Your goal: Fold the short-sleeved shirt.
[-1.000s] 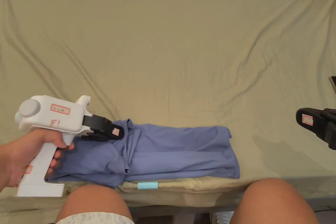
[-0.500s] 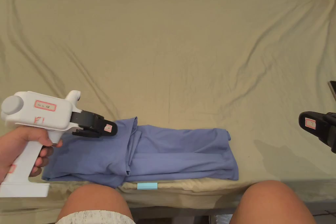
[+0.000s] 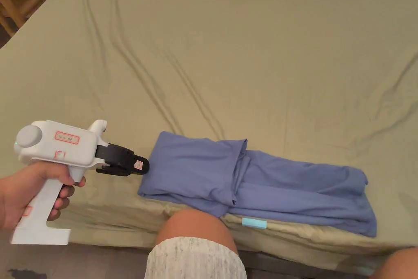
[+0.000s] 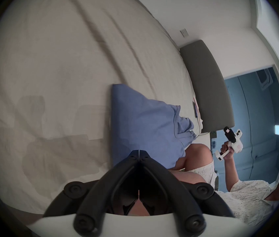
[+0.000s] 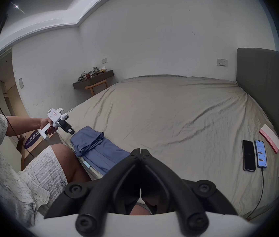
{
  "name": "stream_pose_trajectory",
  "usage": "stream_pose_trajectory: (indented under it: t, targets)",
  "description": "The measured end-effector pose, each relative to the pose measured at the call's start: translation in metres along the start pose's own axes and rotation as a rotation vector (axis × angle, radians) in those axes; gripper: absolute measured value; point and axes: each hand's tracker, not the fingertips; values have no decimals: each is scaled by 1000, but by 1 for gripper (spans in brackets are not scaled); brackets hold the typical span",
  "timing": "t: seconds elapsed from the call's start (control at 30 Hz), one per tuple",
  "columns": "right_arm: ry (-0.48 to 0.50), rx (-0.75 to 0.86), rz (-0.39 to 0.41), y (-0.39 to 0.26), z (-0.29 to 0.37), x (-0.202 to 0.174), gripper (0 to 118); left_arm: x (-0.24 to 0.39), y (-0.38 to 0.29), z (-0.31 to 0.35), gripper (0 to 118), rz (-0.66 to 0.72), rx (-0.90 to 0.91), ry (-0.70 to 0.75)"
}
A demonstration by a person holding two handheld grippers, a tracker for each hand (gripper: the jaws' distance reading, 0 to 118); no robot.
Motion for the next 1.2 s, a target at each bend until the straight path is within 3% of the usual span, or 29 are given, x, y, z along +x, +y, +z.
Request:
stream_pose_trajectory:
  t: [0.1,0.2,0.3,0.37,0.43,0.9,1.2]
  targets:
    - [3,-20,3,0,-5,-2,0,-8,-2,3,0,-16,29,-2]
    - [-4,-37,3,1,-11,-1,0,-24,5,3,0,63,61,-62]
    - [-11,-50,1,4,-18,0,0,-34,13,-1,9,63,56,-75]
    - [-14,-61,2,7,-22,0,0,-40,16,-4,26,80,50,-124]
    - [-21,-68,3,8,-26,1,0,-47,20,-9,32,82,25,-155]
    - [-39,-142,-10,-2,-51,18,0,-69,36,-45,36,106,-66,-291]
    - [-31,-167,-2,-3,-64,17,0,-67,50,-55,36,46,-106,-273]
